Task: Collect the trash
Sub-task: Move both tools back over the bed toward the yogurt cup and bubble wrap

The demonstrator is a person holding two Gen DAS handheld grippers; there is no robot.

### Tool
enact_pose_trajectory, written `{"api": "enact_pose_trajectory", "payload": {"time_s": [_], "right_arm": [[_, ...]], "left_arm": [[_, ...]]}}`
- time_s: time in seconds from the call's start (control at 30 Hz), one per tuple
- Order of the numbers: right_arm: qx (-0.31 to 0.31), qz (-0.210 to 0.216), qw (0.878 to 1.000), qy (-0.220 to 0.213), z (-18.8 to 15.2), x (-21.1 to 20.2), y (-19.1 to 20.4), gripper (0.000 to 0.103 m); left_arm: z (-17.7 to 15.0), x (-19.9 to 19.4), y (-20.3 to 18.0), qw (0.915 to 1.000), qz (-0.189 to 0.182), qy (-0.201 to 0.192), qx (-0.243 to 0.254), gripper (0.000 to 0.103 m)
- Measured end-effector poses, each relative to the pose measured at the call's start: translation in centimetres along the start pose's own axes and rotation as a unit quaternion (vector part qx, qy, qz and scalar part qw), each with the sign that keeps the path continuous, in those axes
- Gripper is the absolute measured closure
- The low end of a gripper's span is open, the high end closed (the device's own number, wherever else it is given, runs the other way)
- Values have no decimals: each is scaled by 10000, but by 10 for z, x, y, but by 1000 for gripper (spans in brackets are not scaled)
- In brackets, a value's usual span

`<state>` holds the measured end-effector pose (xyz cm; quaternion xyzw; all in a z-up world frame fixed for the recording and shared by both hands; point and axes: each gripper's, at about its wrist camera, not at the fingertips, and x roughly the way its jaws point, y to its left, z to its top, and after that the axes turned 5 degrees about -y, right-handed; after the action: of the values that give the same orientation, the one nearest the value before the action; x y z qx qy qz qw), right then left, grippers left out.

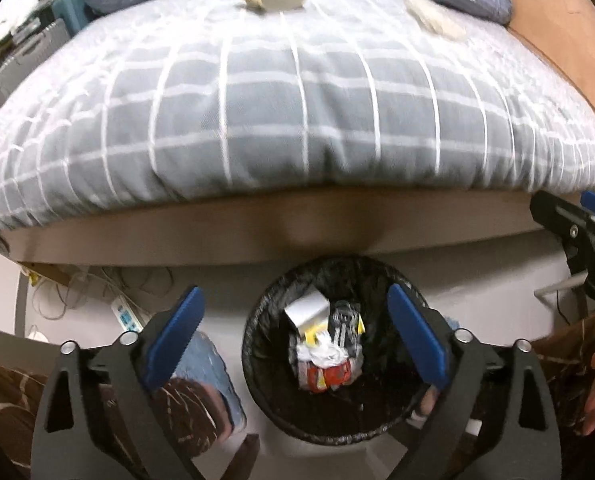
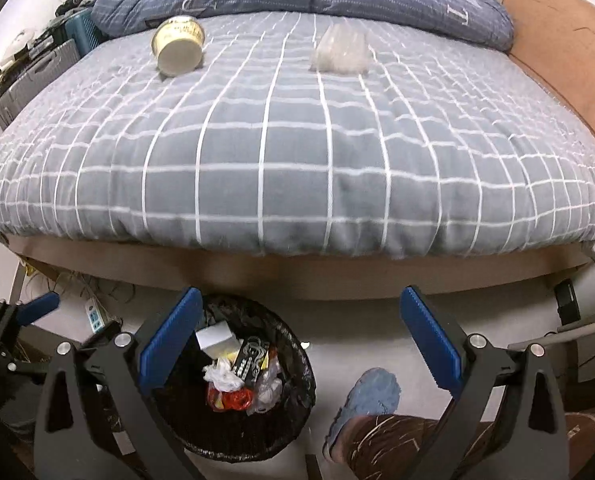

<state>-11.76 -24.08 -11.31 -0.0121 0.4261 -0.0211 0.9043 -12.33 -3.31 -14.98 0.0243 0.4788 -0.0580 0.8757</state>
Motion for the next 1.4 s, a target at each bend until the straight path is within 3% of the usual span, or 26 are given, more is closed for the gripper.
{"api": "enact_pose_trajectory", "payload": {"time_s": [0.67, 1.4], "right_arm": [[117, -74, 9960, -888, 62, -27, -26, 8], [84, -84, 9938, -1108, 128, 8, -21, 8]], "left_arm": [[74, -39, 18, 9953, 140, -890, -346, 6], [163, -17, 19, 9897, 309, -1343, -385, 6]]}}
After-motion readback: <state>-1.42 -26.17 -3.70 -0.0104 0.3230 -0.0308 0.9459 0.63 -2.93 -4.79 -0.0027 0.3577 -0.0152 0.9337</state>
